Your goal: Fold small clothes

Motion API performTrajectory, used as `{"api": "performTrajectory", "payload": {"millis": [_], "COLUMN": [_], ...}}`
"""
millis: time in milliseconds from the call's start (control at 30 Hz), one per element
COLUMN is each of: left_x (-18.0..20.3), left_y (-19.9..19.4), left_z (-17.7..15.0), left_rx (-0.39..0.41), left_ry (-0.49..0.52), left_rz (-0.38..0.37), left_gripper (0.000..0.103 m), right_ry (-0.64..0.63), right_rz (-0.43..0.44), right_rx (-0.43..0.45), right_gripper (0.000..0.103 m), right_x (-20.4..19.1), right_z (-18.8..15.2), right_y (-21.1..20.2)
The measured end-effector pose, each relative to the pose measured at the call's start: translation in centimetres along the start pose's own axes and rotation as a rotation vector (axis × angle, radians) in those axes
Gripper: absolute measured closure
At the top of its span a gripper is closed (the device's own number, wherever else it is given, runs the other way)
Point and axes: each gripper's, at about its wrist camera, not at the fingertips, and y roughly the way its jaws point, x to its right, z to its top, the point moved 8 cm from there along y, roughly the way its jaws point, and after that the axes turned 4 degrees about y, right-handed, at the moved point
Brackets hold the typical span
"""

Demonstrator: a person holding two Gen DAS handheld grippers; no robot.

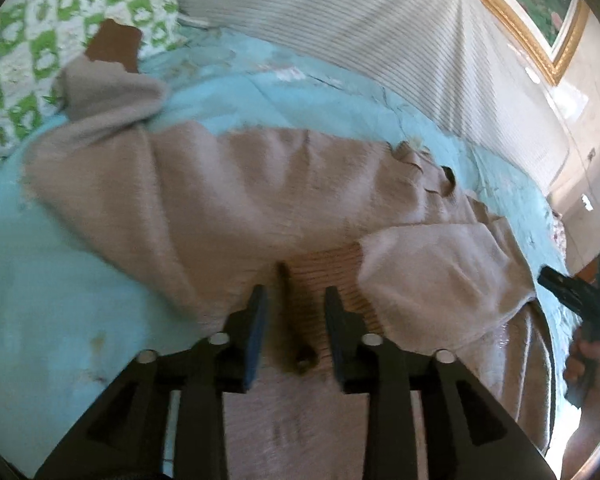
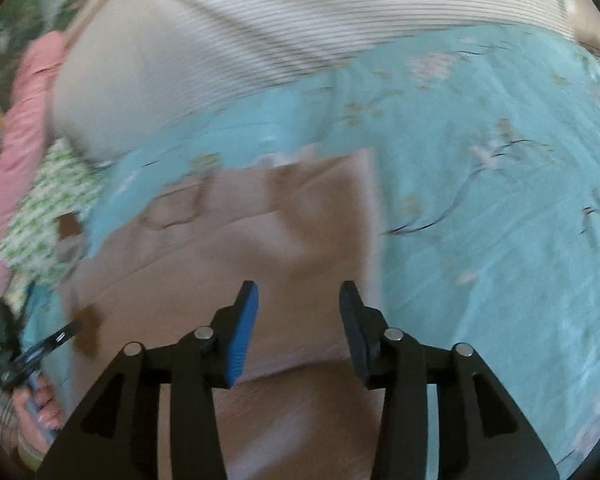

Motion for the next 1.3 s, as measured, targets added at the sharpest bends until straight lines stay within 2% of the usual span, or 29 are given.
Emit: {"api": "performTrajectory", "payload": {"millis": [33, 167, 267, 333, 367, 533, 600, 633, 767, 867, 900, 967, 1033, 1100, 1167, 1300], "left_x": [-0.5, -2.4, -3.8, -4.8, -5.4, -7.3, -8.6, -9.5, -12.7, -14.9, -15.6, -16.3, -16.8, -17.0, -16.1, -11.2], "left_y": [-0.5, -1.9, -2.5, -2.4, -2.2, -0.1, 1.5, 2.6, 7.1, 9.6, 10.3, 10.7, 10.1, 9.3, 7.6, 3.4], "left_z": [0.1, 1.2, 2.5, 3.9, 4.9, 9.7, 11.8, 12.8, 15.8, 16.4, 16.4, 16.5, 16.5, 16.4, 16.2, 15.2], "left_rx": [0.009, 0.037, 0.055, 0.071, 0.079, 0.094, 0.081, 0.066, -0.012, -0.078, -0.094, -0.087, -0.062, -0.049, -0.007, 0.085], "left_ry": [-0.002, -0.012, -0.035, -0.06, -0.075, -0.106, -0.108, -0.119, -0.174, -0.192, -0.195, -0.184, -0.184, -0.188, -0.181, -0.117], "left_rz": [0.014, 0.064, 0.101, 0.155, 0.187, 0.265, 0.328, 0.362, 0.414, 0.481, 0.491, 0.504, 0.511, 0.482, 0.419, 0.273], "left_gripper": [0.061, 0.056, 0.043, 0.029, 0.026, 0.02, 0.019, 0.019, 0.019, 0.02, 0.022, 0.036, 0.081, 0.09, 0.092, 0.093], "right_ry": [-0.012, -0.028, -0.044, -0.044, -0.045, -0.037, -0.035, -0.036, -0.031, -0.035, -0.039, -0.052, -0.065, -0.068, -0.07, -0.048], "right_rz": [0.022, 0.098, 0.136, 0.159, 0.173, 0.206, 0.217, 0.224, 0.268, 0.295, 0.302, 0.306, 0.308, 0.317, 0.323, 0.318], "right_rx": [-0.007, -0.049, -0.081, -0.1, -0.109, -0.151, -0.162, -0.17, -0.2, -0.216, -0.221, -0.223, -0.212, -0.196, -0.175, -0.15], "right_gripper": [0.059, 0.059, 0.058, 0.058, 0.058, 0.058, 0.058, 0.058, 0.058, 0.058, 0.058, 0.058, 0.058, 0.058, 0.058, 0.058], "right_x": [-1.1, -4.3, -6.1, -7.0, -7.4, -8.4, -8.8, -9.0, -10.2, -11.0, -11.2, -11.5, -11.8, -11.9, -11.9, -11.3], "right_z": [-0.9, -3.6, -5.5, -6.6, -7.1, -9.3, -9.9, -10.3, -11.3, -11.7, -11.9, -12.0, -11.9, -11.6, -11.3, -10.8], "right_y": [-0.2, -0.1, 0.4, 0.7, 0.9, 1.5, 1.6, 1.7, 1.9, 2.0, 2.0, 1.9, 1.7, 1.4, 1.1, 0.5]}}
